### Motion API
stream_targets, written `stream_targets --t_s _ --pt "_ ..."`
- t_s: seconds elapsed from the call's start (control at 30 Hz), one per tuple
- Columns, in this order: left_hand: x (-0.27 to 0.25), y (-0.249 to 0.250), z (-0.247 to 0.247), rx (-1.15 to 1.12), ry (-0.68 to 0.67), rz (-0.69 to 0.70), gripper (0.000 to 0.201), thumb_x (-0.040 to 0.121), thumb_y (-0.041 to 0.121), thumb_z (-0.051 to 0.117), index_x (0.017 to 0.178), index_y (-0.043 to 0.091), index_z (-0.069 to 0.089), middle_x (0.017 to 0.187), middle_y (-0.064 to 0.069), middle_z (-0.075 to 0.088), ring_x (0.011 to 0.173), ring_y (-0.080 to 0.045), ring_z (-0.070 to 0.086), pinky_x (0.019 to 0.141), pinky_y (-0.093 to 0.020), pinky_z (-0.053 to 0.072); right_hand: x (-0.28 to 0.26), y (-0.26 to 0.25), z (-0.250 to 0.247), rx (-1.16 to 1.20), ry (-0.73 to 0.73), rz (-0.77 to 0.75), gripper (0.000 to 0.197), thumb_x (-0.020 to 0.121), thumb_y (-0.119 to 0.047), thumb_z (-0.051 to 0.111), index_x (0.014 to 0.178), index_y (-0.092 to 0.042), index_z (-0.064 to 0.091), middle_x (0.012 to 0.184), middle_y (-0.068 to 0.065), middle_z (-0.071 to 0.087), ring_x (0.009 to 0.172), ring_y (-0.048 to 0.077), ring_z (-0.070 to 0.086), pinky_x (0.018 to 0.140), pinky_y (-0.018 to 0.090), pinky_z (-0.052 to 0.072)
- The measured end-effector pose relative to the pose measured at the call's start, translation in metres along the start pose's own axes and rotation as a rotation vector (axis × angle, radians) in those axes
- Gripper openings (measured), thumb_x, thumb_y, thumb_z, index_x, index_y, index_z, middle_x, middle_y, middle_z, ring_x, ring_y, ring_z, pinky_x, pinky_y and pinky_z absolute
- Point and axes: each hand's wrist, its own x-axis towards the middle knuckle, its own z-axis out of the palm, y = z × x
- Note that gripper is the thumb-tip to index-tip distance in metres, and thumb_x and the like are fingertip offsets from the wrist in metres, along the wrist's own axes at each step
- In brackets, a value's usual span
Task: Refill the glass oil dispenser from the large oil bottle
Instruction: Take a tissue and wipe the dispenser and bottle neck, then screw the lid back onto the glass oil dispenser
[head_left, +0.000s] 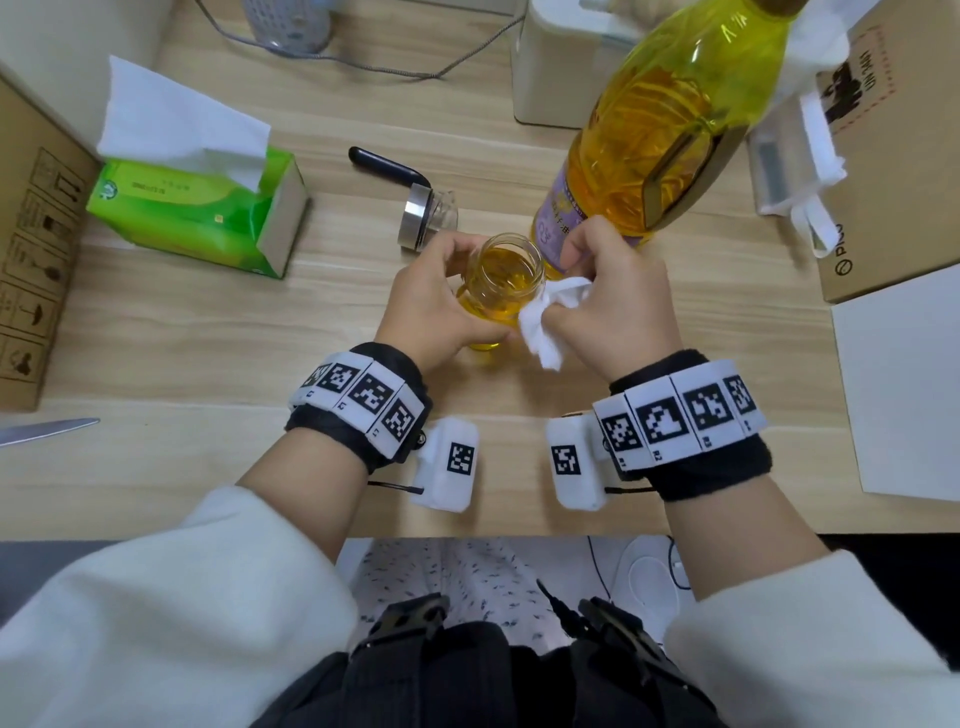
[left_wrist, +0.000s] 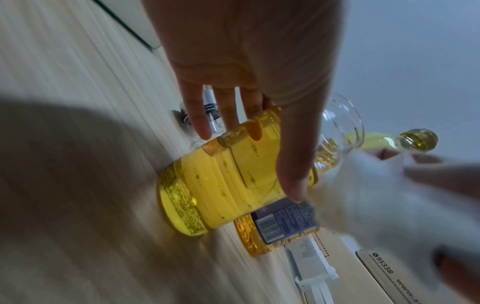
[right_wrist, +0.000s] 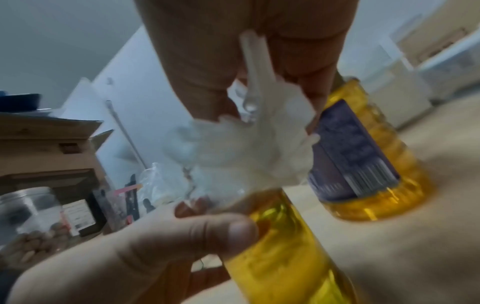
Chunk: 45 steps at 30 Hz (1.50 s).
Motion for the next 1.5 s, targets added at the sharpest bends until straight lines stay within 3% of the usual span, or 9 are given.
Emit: stream_targets --t_s 0.17,0.3,0.53,0.87,1.0,1.17,1.3,1.4,1.5 --pt "-0.002 0.004 0.003 0.054 0.080 -0.013 0.077 0.045 0.018 0.091 0.104 0.026 0.042 0.104 0.013 0.052 0.103 -0.006 0.050 0.092 -0.022 0.041 -0.009 0.030 0.012 0.205 -0.021 0.281 0.019 0.070 0.002 0.058 0.076 -0.015 0.052 0.065 -0.008 0.048 0.061 0.006 0.045 0.051 0.007 0.034" --pt "-0.003 0.005 0.005 0.056 0.091 -0.034 0.077 0.046 0.019 0.091 0.105 0.027 0.041 0.106 0.012 0.051 0.105 -0.007 0.049 0.096 -0.029 0.044 -0.008 0.060 0.014 0.431 0.049 0.506 0.029 0.075 0.005 0.051 0.065 -0.022 0.052 0.068 -0.006 0.050 0.061 0.009 0.046 0.046 0.011 0.037" --pt "-0.002 0.006 0.004 0.061 0.090 -0.057 0.079 0.045 0.018 0.091 0.106 0.026 0.042 0.110 0.009 0.053 0.107 -0.009 0.050 0.100 -0.038 0.045 0.016 0.088 -0.029 0.545 0.578 0.523 0.015 0.085 -0.005 0.054 0.094 -0.016 0.059 0.096 0.002 0.056 0.080 0.012 0.053 0.056 0.002 0.040" --pt "0.003 0.014 0.012 0.091 0.109 -0.062 0.079 0.045 0.014 0.091 0.105 0.021 0.040 0.109 0.006 0.053 0.105 -0.010 0.050 0.093 -0.022 0.039 0.073 0.127 -0.009 0.322 0.019 0.573 0.063 0.082 -0.011 0.053 0.142 -0.020 0.034 0.156 0.005 0.023 0.137 0.031 0.034 0.113 0.045 0.030" --pt "0.006 0.015 0.014 0.107 0.102 -0.067 0.079 0.044 0.015 0.091 0.104 0.022 0.040 0.108 0.005 0.052 0.105 -0.011 0.050 0.094 -0.024 0.040 0.067 0.128 -0.018 0.042 0.014 0.562 0.059 0.081 -0.018 0.058 0.136 -0.033 0.041 0.155 0.005 0.017 0.139 0.031 0.022 0.114 0.044 0.023" --pt "0.005 0.016 0.012 0.107 0.097 -0.061 0.078 0.045 0.013 0.091 0.106 0.021 0.043 0.108 0.007 0.053 0.107 -0.012 0.051 0.096 -0.027 0.042 0.047 0.096 -0.062 0.301 0.383 0.398 0.026 0.075 -0.004 0.062 0.096 -0.019 0.067 0.115 0.006 0.061 0.106 0.020 0.056 0.088 0.025 0.042" --pt "0.004 0.015 0.003 0.079 0.089 -0.052 0.077 0.044 0.008 0.091 0.104 0.022 0.045 0.106 0.008 0.055 0.106 -0.012 0.052 0.097 -0.038 0.046 0.033 0.051 -0.078 0.309 -0.129 0.174 0.021 0.077 -0.005 0.068 0.070 -0.025 0.063 0.075 -0.005 0.063 0.077 0.012 0.057 0.077 0.030 0.052" --pt "0.000 0.007 -0.014 0.050 0.104 -0.058 0.077 0.042 0.006 0.091 0.102 0.026 0.047 0.101 0.015 0.056 0.104 -0.010 0.054 0.095 -0.040 0.048 0.030 0.015 -0.054 0.295 -0.503 0.036 0.021 0.083 -0.002 0.062 0.082 -0.023 0.064 0.078 0.003 0.062 0.074 0.012 0.057 0.066 0.022 0.050" --pt "-0.007 -0.003 -0.033 0.035 0.129 -0.044 0.075 0.040 0.005 0.091 0.092 0.035 0.046 0.099 0.020 0.055 0.101 -0.008 0.054 0.089 -0.033 0.049 0.041 -0.009 -0.006 0.268 -0.537 -0.026 0.026 0.087 0.000 0.052 0.108 -0.013 0.061 0.096 0.007 0.058 0.082 0.014 0.054 0.074 0.028 0.048"
